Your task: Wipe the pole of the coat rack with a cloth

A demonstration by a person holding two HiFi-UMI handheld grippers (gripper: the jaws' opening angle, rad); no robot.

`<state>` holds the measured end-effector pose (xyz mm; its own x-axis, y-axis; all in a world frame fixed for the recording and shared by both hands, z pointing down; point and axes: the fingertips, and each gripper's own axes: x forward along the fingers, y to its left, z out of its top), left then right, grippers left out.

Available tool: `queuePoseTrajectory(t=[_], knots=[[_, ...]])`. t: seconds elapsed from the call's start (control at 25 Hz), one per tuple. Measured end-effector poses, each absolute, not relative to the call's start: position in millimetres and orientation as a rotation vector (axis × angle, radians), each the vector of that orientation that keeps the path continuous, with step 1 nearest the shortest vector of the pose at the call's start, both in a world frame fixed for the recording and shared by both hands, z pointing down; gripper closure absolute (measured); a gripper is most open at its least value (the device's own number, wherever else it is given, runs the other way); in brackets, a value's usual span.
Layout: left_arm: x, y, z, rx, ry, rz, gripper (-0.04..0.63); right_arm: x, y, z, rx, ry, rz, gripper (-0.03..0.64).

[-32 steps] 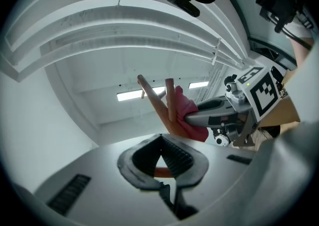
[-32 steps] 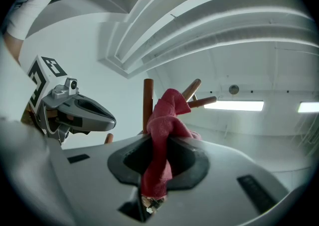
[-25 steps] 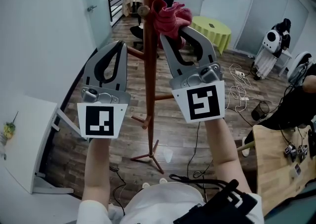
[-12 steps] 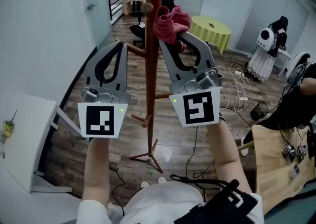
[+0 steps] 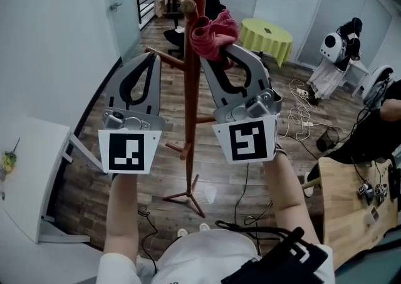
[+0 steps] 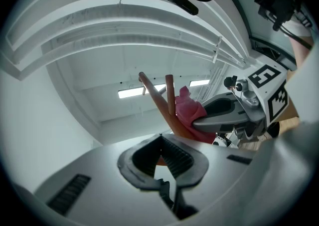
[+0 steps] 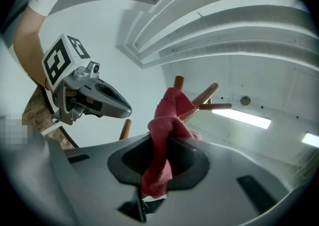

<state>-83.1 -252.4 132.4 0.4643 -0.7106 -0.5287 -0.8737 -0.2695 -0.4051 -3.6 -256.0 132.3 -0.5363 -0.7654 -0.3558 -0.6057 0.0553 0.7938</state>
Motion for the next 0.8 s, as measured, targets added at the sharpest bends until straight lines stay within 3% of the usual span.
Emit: queuePoseTrajectory(t=[0.8], knots=[[-88,-260,140,-2.078,1.330,0.321,0.583,-13,-254,147,1.386,-2.138,-1.522,0.534]])
